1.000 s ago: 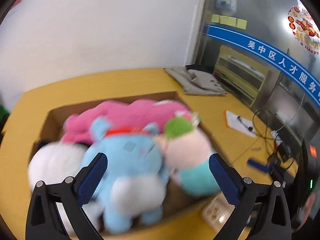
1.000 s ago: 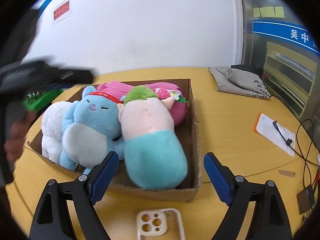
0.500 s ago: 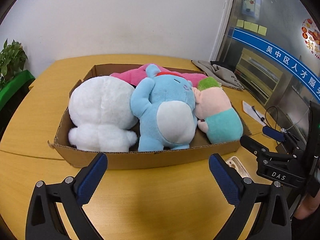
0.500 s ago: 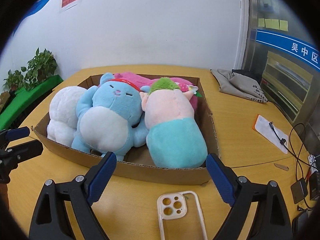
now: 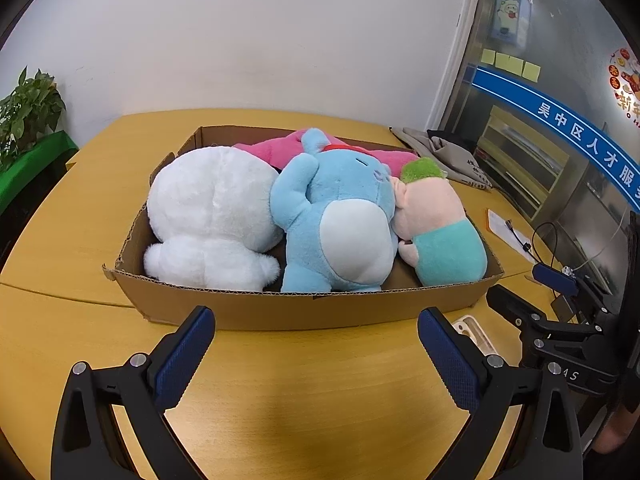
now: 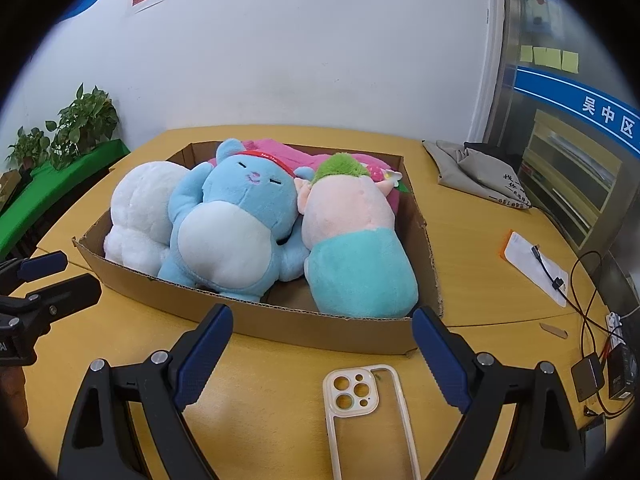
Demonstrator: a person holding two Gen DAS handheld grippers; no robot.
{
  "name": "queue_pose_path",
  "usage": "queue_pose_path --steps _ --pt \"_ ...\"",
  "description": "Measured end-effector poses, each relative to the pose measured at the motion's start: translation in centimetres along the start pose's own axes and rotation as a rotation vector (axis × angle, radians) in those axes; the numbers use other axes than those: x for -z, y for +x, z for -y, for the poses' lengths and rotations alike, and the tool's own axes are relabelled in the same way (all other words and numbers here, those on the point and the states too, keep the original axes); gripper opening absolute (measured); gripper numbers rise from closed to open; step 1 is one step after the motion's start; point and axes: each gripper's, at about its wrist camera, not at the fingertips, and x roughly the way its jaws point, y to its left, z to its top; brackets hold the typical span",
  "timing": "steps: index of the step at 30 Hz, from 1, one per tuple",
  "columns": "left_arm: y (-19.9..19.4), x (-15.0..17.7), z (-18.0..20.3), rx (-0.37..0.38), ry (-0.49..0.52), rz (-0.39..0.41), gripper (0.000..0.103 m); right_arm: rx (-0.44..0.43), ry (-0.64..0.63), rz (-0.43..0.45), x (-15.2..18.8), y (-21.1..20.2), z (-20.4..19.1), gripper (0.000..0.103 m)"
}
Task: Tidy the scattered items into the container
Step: 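Withdraw both grippers from the box and move toward the phone case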
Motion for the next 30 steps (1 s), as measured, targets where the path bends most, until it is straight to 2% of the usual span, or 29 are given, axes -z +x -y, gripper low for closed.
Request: queue_pose_path --steps 19,25,30 --pt "1.4 0.3 1.5 -0.009 0.026 -0.035 0.103 -0.023 0.029 -0.013 0.6 0.5 1.2 0.091" --pt "2.9 0.6 3.3 0.071 0.037 -0.090 0.103 -0.052 0.064 -0.011 1.7 0.3 3.3 0.091" --pt "4.7 1.3 5.4 0.122 0.074 -0.148 0.103 -0.055 0.109 -0.099 5.3 1.5 6.5 0.091"
